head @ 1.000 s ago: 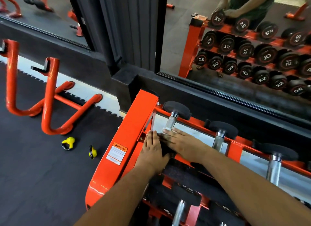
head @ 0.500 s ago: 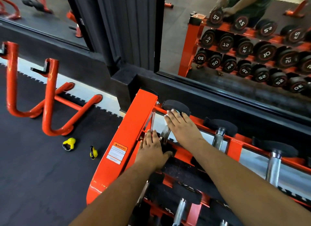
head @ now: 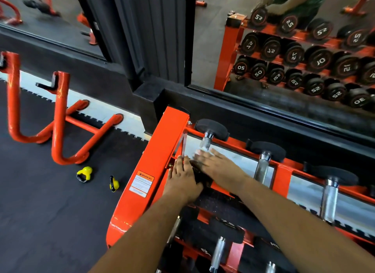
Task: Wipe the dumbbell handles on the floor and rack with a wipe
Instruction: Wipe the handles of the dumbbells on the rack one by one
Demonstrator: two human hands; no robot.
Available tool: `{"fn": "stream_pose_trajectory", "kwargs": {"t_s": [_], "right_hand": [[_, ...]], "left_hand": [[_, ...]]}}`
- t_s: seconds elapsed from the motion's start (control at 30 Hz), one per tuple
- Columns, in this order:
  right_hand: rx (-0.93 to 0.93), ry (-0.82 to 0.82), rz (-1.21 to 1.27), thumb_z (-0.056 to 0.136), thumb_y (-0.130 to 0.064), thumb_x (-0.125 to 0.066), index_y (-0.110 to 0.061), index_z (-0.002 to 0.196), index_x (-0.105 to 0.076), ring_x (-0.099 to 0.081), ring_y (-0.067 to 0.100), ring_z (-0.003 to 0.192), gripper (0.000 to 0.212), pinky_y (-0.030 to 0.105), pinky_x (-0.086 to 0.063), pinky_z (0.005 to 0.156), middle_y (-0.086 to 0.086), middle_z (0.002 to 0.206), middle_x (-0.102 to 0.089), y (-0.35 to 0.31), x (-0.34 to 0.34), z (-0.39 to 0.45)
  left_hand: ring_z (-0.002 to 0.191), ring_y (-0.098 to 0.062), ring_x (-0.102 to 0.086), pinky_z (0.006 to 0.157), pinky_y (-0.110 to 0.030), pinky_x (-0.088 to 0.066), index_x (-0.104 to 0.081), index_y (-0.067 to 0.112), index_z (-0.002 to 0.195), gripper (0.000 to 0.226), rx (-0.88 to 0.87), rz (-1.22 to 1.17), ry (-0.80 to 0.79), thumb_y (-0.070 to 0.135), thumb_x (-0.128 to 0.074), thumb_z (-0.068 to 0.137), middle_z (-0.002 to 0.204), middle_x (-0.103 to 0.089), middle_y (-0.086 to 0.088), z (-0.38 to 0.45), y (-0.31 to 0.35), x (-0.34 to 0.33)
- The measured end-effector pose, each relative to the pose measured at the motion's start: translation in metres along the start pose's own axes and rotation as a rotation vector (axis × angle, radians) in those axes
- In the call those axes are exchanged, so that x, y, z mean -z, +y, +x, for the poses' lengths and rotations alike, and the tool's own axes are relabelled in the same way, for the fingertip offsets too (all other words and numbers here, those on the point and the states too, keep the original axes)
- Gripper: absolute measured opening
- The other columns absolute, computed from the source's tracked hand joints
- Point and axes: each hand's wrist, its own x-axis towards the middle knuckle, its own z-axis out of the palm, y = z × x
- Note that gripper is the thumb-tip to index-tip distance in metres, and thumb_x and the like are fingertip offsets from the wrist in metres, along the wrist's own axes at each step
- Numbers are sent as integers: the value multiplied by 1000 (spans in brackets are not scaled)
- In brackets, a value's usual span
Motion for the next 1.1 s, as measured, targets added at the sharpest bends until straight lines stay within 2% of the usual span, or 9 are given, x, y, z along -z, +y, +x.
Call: {"fn": "stream_pose_trajectory", "kwargs": {"t_s": [0.1, 0.2, 0.27, 0.4, 0.5, 0.63, 0.77, 0.97, 1.1], "right_hand": [[23, 39, 2, 93, -9, -38, -20, 154, -38, -32, 22, 149, 62, 48, -28, 121, 3, 159, -40, 9, -1, -6], [-258, 29, 71, 84, -3, -23, -19, 161, -16, -5, 21, 156, 80, 47, -16, 125, 4, 169, -11, 17, 11, 9], [-363, 36, 163, 85, 0, -27, -18, 162, -11, 3, 21, 156, 80, 45, -13, 126, 3, 170, -3, 6, 14, 16], [-297, 86, 271, 94, -3, -51, -20, 160, -20, -5, 19, 155, 75, 42, -17, 126, 2, 168, -15, -19, -1, 5], [-530, 183, 507, 93, 9, -43, -22, 161, -16, -6, 17, 155, 79, 41, -20, 125, -2, 168, -7, -13, 3, 17], [-862, 397, 927, 101, -2, -48, -25, 157, -34, -40, 17, 143, 62, 27, -35, 116, -4, 161, -34, -32, 10, 30], [-975, 356, 1193, 103, -18, -53, -24, 152, -42, -61, 14, 119, 51, -1, -37, 83, 4, 134, -65, -60, 2, 11], [-1120, 377, 1264, 105, -21, -50, -25, 155, -38, -55, 20, 127, 51, 25, -43, 100, 2, 140, -58, -35, 16, 42], [-1142, 259, 1334, 103, -24, -51, -22, 139, -58, -62, 20, 118, 36, 39, -52, 100, 0, 126, -67, -48, 14, 36]], "left_hand": [[157, -27, 7, 127, -43, 0, 11, 10, 160, 104, 1, 2, -5, 60, -52, 94, 169, 12, -13, -1, 1, 0], [157, -26, 8, 128, -45, -3, 14, 11, 160, 109, 19, 19, -27, 65, -54, 93, 169, 15, -11, 0, 1, 1], [157, -26, 8, 128, -45, -2, 14, 10, 160, 109, 13, 24, -35, 64, -53, 93, 169, 15, -12, 1, 1, 2], [157, -26, 8, 126, -43, 1, 12, 9, 160, 104, -5, 16, -25, 56, -52, 94, 169, 12, -13, 1, 1, 3], [157, -27, 7, 127, -45, -2, 13, 10, 160, 107, 5, 27, -44, 63, -52, 93, 169, 13, -13, 1, 0, 3], [157, -27, 6, 127, -44, -1, 12, 9, 160, 104, 5, 35, -48, 56, -53, 94, 169, 11, -13, 2, 0, 5], [157, -28, 5, 127, -45, -1, 10, 8, 160, 95, 10, 37, -43, 46, -50, 96, 169, 9, -14, 2, 0, 4], [157, -27, 9, 126, -43, 2, 14, 9, 160, 96, 4, 65, -62, 43, -51, 97, 169, 13, -13, -1, 2, 7], [157, -28, 9, 127, -44, 2, 15, 9, 159, 92, 1, 75, -76, 42, -46, 99, 169, 14, -14, 0, 0, 6]]}}
